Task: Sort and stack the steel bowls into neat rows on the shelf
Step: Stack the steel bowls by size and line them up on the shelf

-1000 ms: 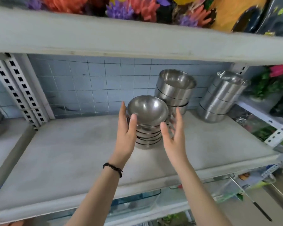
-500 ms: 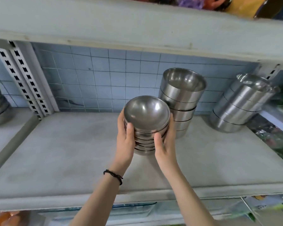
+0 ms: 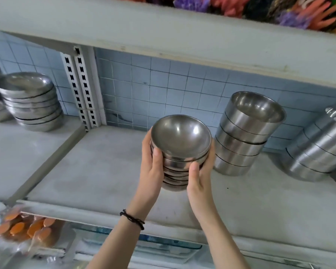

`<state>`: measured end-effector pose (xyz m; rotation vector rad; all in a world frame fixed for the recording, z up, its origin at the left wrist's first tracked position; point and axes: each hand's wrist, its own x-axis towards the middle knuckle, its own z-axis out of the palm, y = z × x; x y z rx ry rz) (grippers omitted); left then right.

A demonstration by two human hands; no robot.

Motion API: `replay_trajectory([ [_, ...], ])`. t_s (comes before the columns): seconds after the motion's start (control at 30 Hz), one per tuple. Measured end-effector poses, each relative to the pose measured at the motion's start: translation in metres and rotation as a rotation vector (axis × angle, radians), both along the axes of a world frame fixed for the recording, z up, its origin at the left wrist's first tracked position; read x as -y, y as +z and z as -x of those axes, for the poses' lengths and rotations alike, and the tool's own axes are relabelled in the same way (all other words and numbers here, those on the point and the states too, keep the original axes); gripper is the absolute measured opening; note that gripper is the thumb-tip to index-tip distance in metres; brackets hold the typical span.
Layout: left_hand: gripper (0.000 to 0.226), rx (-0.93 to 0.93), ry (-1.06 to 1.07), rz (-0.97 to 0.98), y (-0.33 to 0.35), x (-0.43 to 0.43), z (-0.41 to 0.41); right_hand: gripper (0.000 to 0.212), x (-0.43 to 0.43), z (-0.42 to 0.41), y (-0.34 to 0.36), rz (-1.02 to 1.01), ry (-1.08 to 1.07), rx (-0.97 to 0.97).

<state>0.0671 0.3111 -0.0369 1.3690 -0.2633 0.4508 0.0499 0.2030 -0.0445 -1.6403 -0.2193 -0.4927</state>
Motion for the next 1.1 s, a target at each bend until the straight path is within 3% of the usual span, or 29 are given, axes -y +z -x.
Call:
replay_trajectory([
  [0.17, 0.054, 0.027, 0.046, -0.015, 0.021, -0.051, 0.011, 0.11, -0.046, -0.001, 0.021, 0.005, 0.105, 0.028],
  [0.47, 0.065, 0.048, 0.163, -0.058, 0.036, -0.186, 0.044, 0.113, -0.18, 0.021, 0.038, -0.034, 0.275, 0.031],
  [0.57, 0.056, 0.057, 0.205, -0.082, 0.038, -0.241, 0.054, 0.112, -0.235, 0.032, 0.038, -0.049, 0.303, 0.017],
  [0.7, 0.057, 0.04, 0.237, -0.074, 0.035, -0.316, 0.07, 0.106, -0.311, 0.047, 0.035, -0.071, 0.31, 0.024],
  [0.87, 0.065, -0.007, 0.26, -0.029, 0.034, -0.403, 0.087, 0.083, -0.398, 0.06, 0.036, -0.091, 0.354, 0.021],
  [1.1, 0.063, -0.046, 0.355, 0.023, 0.034, -0.502, 0.078, 0.099, -0.494, 0.044, 0.038, -0.059, 0.48, -0.037],
])
